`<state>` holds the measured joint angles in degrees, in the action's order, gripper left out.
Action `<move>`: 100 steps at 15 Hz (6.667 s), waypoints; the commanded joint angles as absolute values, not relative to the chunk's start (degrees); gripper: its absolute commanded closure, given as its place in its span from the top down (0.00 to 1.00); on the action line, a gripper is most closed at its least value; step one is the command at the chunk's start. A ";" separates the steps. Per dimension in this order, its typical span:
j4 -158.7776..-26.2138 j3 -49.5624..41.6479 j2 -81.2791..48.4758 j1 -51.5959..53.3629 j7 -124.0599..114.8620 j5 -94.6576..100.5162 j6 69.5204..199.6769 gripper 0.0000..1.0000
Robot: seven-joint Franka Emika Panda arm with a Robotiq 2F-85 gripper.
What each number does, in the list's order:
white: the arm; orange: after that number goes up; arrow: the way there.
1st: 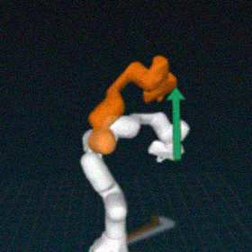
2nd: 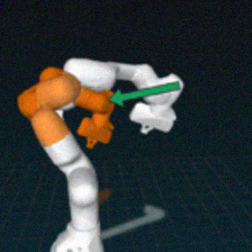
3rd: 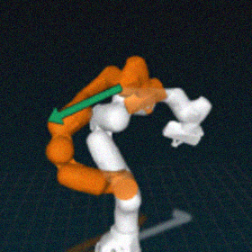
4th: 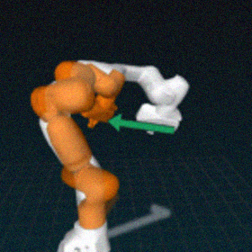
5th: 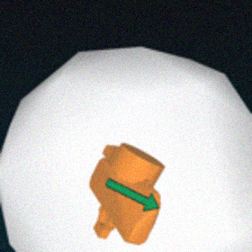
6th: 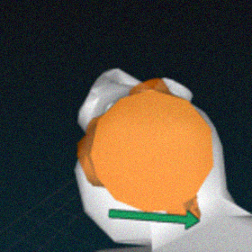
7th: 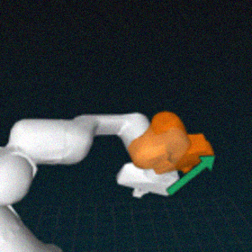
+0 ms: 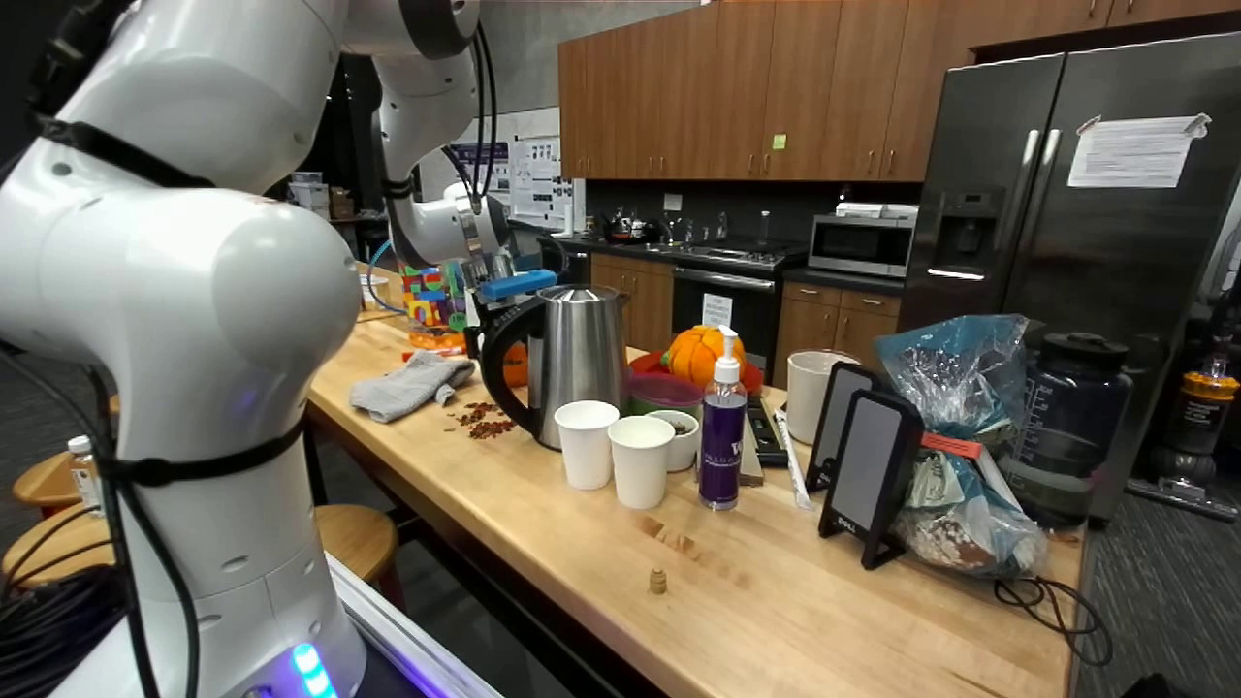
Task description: Move the orange bowl backwards then move the kettle to the left.
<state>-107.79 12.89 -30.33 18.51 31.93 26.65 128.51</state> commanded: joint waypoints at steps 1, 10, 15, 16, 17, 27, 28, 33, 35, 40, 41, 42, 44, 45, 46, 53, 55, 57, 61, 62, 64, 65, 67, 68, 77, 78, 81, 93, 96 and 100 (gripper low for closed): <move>-106.01 13.14 -31.44 19.32 30.65 27.79 128.17 1.00; -103.16 11.56 -32.89 20.61 26.88 31.37 128.50 1.00; -102.17 11.03 -33.29 19.99 25.74 30.99 128.95 1.00; -101.90 10.92 -33.38 19.90 25.56 30.87 129.03 1.00; -101.60 10.78 -33.47 19.87 25.27 30.84 129.03 1.00; -99.83 10.65 -34.07 17.87 25.43 29.01 130.74 1.00; -99.77 10.77 -34.26 17.55 25.63 28.66 131.14 1.00; -99.37 11.02 -35.39 16.48 26.21 26.47 132.56 1.00; -99.26 11.02 -35.66 16.19 26.33 25.80 132.93 1.00; -98.08 10.96 -36.49 15.77 26.53 24.66 133.05 1.00; -97.76 10.93 -36.65 15.75 26.58 24.62 132.99 1.00; -97.35 10.89 -36.85 15.73 26.59 24.59 132.85 1.00; -96.61 10.92 -37.20 15.59 26.73 24.42 132.79 1.00; -96.14 10.89 -37.44 15.55 26.78 24.37 132.73 1.00; -95.73 10.90 -37.65 15.44 26.91 24.28 132.70 1.00; -91.77 10.76 -39.42 15.46 27.99 24.43 131.90 1.00; -90.68 10.81 -40.10 15.46 28.46 24.32 131.71 1.00; -89.66 10.85 -40.87 15.48 28.74 24.22 131.61 1.00; -88.24 10.79 -42.35 15.41 29.18 24.11 131.57 1.00; -88.06 10.76 -42.58 15.41 29.29 24.09 131.50 1.00; -87.41 10.65 -43.11 15.43 29.46 24.18 131.29 1.00; -87.12 10.59 -43.31 15.42 29.54 24.21 131.16 1.00; -86.57 10.48 -43.52 15.41 29.70 24.31 130.87 1.00; -86.27 10.39 -43.56 15.38 29.75 24.38 130.71 1.00; -83.61 9.68 -44.01 14.67 30.78 24.42 129.11 1.00; -83.30 9.63 -44.09 14.60 30.84 24.42 128.86 1.00; -82.28 9.40 -44.47 14.48 31.10 24.41 128.40 1.00; -81.56 9.38 -44.46 14.76 31.31 24.54 127.18 1.00; -82.45 10.02 -43.30 14.69 31.42 24.07 127.46 1.00; -84.57 10.69 -40.97 15.33 30.89 24.24 127.51 1.00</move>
